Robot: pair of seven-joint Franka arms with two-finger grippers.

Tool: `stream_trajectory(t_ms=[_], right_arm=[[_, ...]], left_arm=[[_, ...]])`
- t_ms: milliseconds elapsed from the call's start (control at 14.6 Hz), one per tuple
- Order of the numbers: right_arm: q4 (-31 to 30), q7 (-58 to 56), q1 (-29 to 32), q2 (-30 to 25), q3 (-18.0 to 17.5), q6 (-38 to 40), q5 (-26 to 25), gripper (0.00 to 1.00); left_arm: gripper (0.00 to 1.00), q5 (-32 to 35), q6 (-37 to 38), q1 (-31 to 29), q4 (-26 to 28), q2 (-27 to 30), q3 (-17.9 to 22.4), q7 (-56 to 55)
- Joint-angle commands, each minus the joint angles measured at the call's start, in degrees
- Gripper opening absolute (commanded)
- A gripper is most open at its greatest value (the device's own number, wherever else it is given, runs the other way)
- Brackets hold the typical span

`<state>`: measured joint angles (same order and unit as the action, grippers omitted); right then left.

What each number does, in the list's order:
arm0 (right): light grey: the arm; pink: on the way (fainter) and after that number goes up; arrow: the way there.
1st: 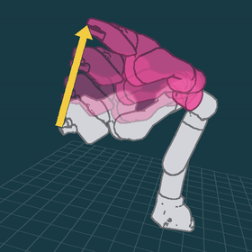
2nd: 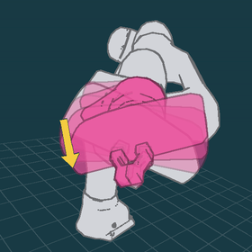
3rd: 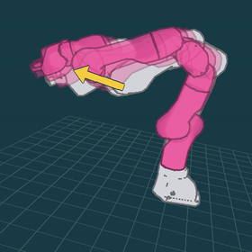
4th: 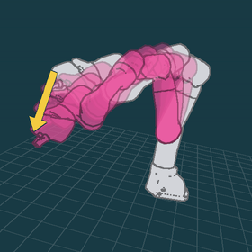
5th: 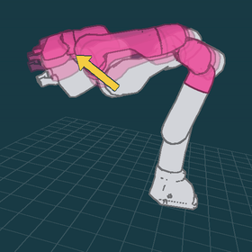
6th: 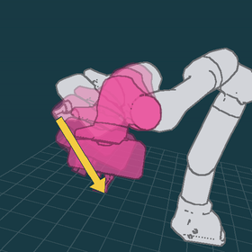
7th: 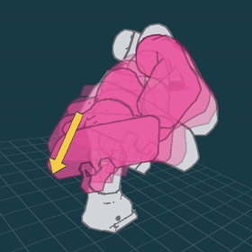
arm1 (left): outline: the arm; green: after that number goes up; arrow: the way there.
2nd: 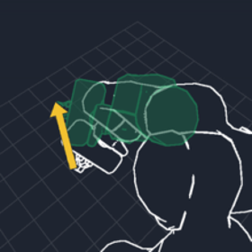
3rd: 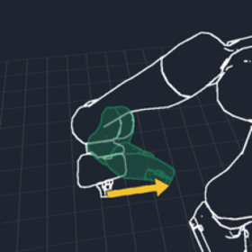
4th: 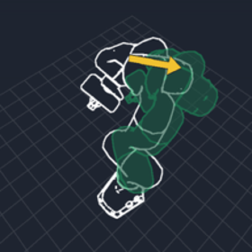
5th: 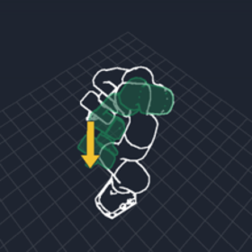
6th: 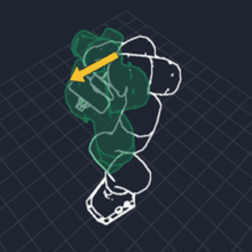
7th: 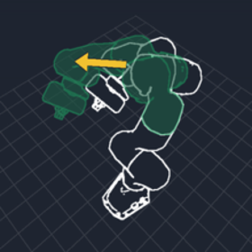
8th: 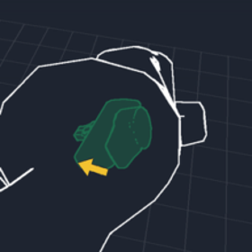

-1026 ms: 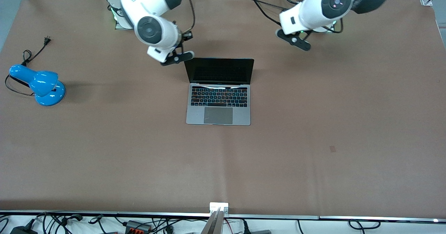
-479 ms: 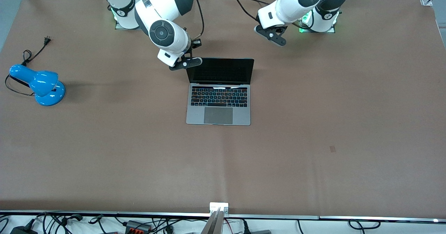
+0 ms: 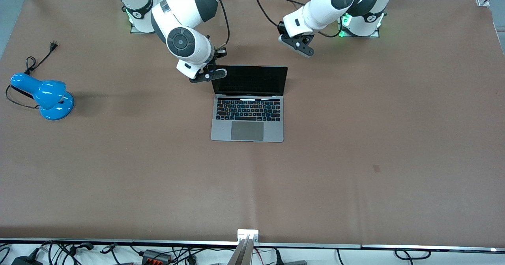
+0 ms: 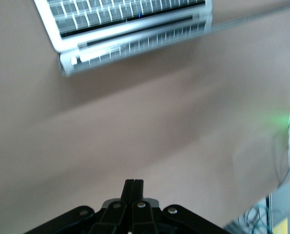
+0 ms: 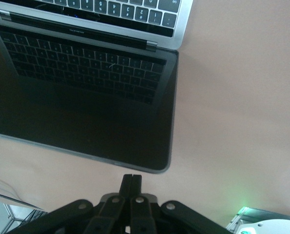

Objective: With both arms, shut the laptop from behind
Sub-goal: 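Lower both grippers behind the laptop screen's top edge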

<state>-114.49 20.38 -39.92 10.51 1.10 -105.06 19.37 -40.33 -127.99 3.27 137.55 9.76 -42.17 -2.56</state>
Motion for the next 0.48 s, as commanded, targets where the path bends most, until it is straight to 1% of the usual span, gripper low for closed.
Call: stream_trajectory(t_ms=[0, 137, 411], right_arm=[[0.8, -0.2, 0.7, 0.2, 0.0, -0.1, 0.1, 0.0], [1.3, -0.2, 0.8, 0.5, 0.0, -0.9, 0.1, 0.0], [3.1, 0.2, 2.0, 1.4, 0.1, -2.0, 0.1, 0.0]], left_arm=[[0.01, -1.0, -9.6, -0.5, -0.6, -6.7, -1.9, -0.8], [0.01, -1.0, -14.5, -0.4, -0.9, -10.2, -1.9, -0.8], [0.01, -0.6, -18.8, -0.4, -1.9, -13.4, -1.8, -0.2]])
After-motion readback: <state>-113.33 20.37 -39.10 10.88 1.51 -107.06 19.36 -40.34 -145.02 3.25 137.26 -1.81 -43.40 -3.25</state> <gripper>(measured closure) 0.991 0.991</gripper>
